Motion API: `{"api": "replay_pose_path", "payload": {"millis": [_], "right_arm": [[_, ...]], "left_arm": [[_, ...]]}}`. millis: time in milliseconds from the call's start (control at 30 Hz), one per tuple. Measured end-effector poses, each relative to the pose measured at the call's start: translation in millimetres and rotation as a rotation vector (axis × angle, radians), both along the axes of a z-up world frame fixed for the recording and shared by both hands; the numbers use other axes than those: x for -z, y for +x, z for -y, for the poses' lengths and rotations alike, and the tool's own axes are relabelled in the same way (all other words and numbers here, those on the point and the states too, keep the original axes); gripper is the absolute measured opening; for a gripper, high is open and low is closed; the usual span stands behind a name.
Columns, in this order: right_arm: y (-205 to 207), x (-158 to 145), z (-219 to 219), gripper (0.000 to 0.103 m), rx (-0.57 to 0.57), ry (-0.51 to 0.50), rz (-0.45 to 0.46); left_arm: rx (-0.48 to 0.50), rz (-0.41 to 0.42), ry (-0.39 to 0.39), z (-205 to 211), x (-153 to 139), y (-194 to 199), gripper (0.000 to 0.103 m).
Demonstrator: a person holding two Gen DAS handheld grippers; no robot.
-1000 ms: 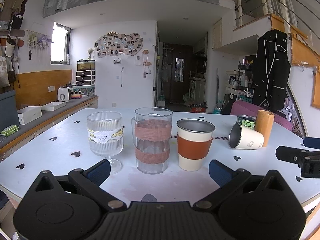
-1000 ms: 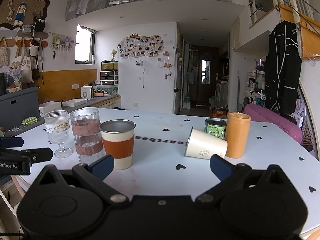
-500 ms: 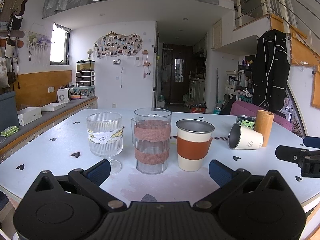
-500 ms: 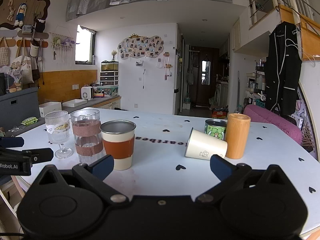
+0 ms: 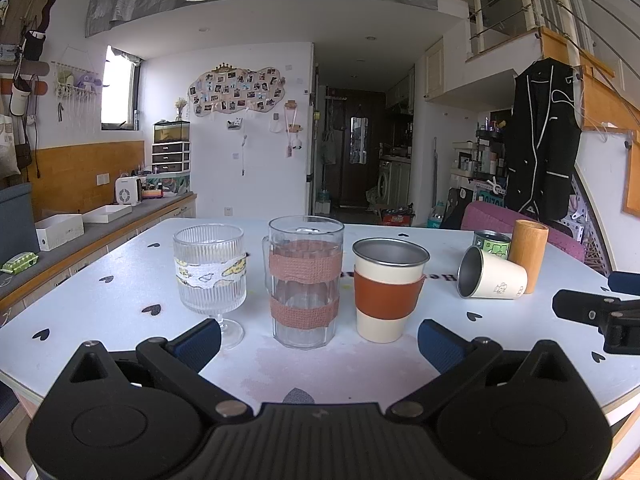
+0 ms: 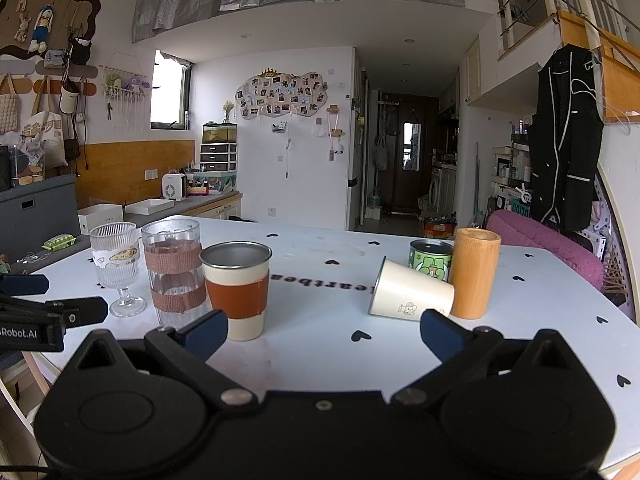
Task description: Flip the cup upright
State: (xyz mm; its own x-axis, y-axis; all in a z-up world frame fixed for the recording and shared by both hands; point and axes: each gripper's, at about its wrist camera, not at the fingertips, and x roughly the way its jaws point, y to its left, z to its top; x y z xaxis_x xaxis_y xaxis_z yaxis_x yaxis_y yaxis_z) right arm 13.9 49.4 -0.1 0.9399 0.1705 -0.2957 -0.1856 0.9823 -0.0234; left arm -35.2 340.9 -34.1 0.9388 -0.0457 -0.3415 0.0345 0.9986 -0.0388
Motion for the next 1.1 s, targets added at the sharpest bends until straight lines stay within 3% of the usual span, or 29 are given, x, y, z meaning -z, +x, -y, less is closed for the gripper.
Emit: {"api": "replay_pose_path", "payload": {"millis": [1100], "right_arm": [[-2.1,-1.0,-0.8,0.103,0.001,0.0,0.001]], "left_arm": [[-0.002,0.005,0.004,0.4,-2.1,-0.8,0.103]]}}
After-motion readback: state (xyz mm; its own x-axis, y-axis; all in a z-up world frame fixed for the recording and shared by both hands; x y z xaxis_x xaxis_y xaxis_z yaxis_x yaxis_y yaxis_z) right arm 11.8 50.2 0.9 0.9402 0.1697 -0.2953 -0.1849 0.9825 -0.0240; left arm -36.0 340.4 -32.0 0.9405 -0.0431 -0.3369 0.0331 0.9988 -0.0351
